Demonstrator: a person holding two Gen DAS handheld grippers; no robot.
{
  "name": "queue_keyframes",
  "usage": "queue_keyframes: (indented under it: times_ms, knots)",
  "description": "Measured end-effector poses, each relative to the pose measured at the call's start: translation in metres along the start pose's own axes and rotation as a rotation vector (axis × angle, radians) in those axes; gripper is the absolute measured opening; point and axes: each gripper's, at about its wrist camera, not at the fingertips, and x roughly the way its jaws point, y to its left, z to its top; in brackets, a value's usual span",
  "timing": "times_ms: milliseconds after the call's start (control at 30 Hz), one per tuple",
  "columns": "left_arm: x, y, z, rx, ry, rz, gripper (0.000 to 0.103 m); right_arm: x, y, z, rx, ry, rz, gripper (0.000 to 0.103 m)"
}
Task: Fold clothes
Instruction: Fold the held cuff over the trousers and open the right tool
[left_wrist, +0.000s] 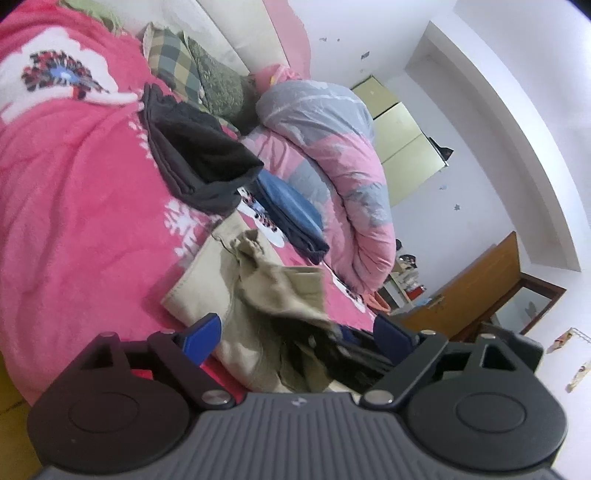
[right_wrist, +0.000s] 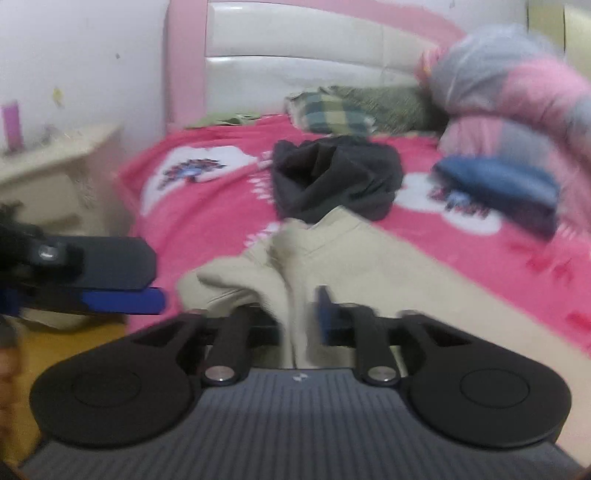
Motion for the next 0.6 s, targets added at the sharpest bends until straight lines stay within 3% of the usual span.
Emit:
queue_keyframes:
  times_ms: [33, 67, 200, 467, 600]
  knots:
    - [0.001, 0.002, -0.001, -0.006, 0.004, -0.006, 0.09, -0.006, -0.002, -0.003, -0.003, -0.002, 0.026, 0.057]
    - [0.001, 0.004, -0.003, -0.01, 0.01, -0.012, 0.09, -0.012, -0.002, -0.006, -0.015, -0.005, 0.045, 0.06]
    - [0.006, 0.0, -0.007, 0.002, 0.024, -0.047, 0.081, -0.034, -0.007, -0.022, -0.031, -0.003, 0.034, 0.06]
    - [0.025, -0.015, -0.01, 0.021, 0.07, -0.105, 0.08, -0.066, -0.045, -0.036, 0.219, -0.084, 0.012, 0.06]
    - [0.042, -0.02, -0.009, -0.008, 0.065, -0.014, 0.08, -0.075, -0.057, -0.043, 0.31, -0.11, 0.003, 0.06]
